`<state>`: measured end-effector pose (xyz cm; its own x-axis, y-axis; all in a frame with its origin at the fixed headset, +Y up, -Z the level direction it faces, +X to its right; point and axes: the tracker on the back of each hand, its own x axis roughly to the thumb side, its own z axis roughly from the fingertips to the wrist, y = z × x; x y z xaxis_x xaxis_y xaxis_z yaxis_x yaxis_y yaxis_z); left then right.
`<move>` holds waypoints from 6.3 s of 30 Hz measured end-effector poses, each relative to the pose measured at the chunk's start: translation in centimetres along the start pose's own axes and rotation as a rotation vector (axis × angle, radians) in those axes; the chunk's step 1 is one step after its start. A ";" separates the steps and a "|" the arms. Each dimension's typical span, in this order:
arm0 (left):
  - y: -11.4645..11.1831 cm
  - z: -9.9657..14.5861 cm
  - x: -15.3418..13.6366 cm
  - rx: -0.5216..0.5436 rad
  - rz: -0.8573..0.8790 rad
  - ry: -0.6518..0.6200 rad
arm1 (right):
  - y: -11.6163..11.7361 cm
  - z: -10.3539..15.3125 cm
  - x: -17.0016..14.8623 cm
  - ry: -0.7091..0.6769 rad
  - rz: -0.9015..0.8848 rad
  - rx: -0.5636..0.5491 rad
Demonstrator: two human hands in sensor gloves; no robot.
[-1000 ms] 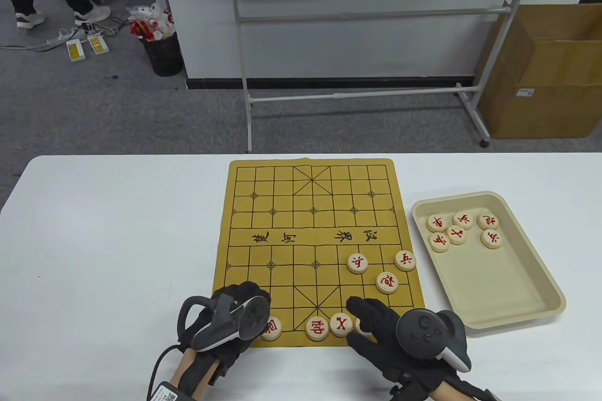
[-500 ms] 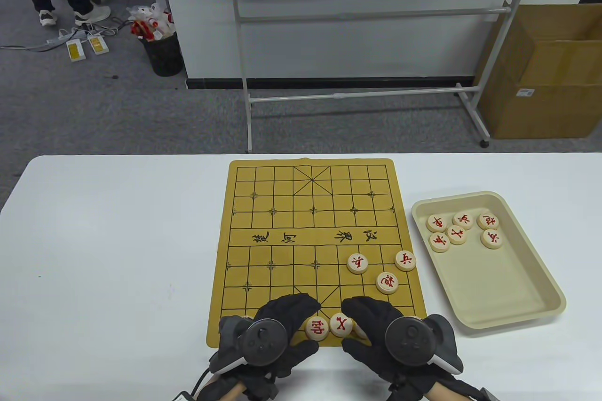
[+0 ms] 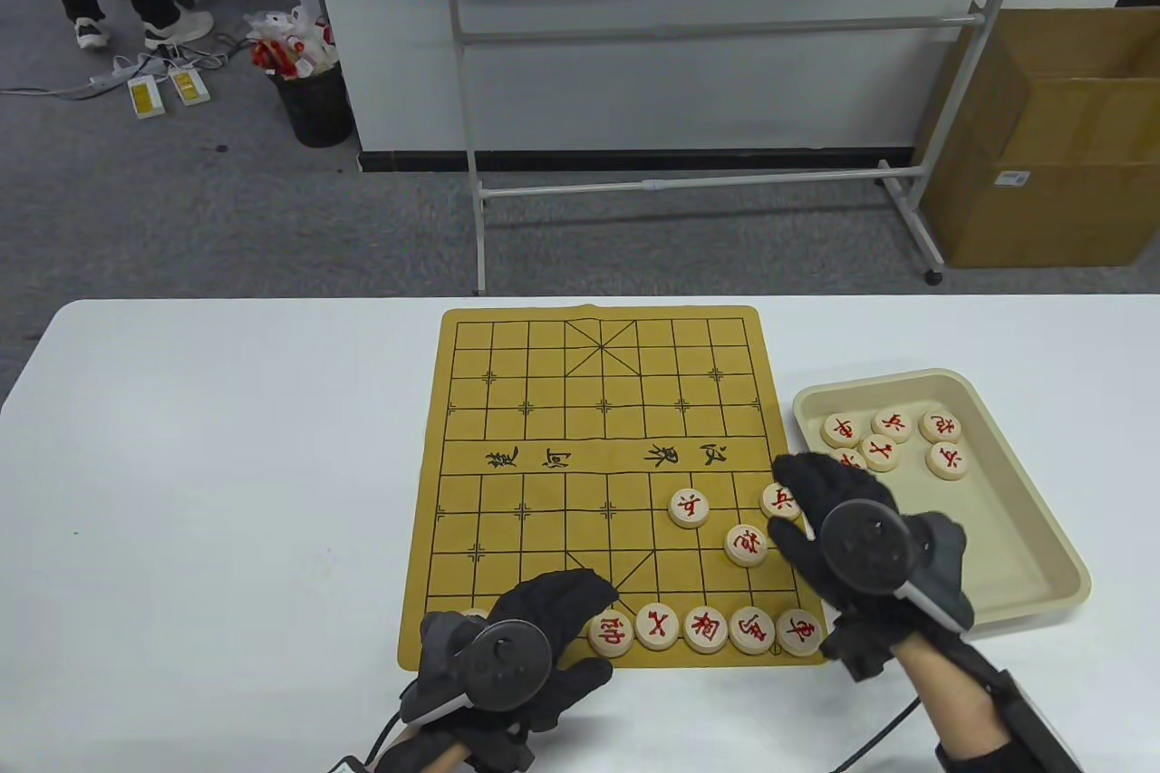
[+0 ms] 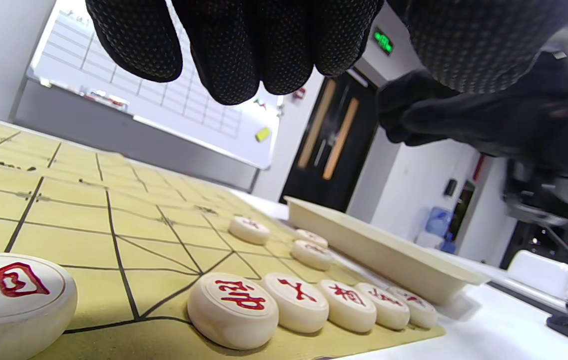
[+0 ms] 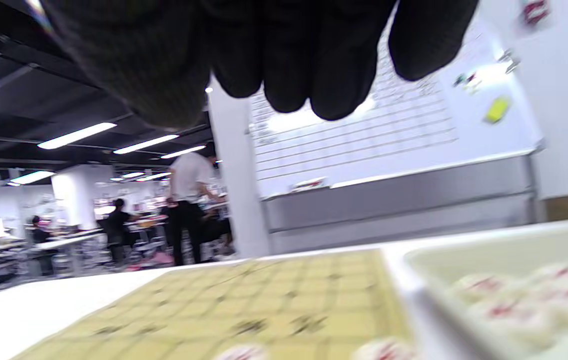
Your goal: Set up Chinese chess pieces
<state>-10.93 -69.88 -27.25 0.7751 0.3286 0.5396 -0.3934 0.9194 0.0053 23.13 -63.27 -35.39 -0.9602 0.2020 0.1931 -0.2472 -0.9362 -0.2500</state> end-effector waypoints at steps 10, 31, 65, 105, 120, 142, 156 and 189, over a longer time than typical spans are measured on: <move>0.0 0.1 0.0 -0.014 -0.003 -0.001 | 8.5 -8.7 -8.0 0.172 0.497 0.482; -0.1 0.1 -0.2 0.002 -0.031 0.013 | 12.1 -9.5 -9.4 0.217 0.629 0.586; 0.1 1.2 2.9 0.156 -0.140 -0.160 | 4.3 4.9 9.5 -0.301 -0.262 0.520; -0.6 -7.7 -14.8 -0.117 -0.824 0.399 | 4.3 8.7 10.0 -0.393 -0.226 0.370; -0.3 -7.5 -13.1 -0.175 -0.837 0.386 | 4.0 8.9 10.1 -0.405 -0.211 0.309; 0.6 -0.6 1.9 0.074 -0.102 0.041 | 5.9 8.7 9.0 -0.294 -0.304 0.170; 0.4 -0.6 2.1 0.058 -0.102 0.021 | -0.8 -0.9 0.7 -0.004 -0.008 0.038; 0.2 -0.6 1.8 0.036 -0.110 0.033 | 13.8 -12.7 -10.0 0.295 0.483 0.386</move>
<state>-9.34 -69.03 -26.78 0.8301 0.2339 0.5063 -0.3225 0.9419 0.0936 27.65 -74.53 -52.78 -0.9600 -0.2451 -0.1355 0.2290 -0.9655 0.1240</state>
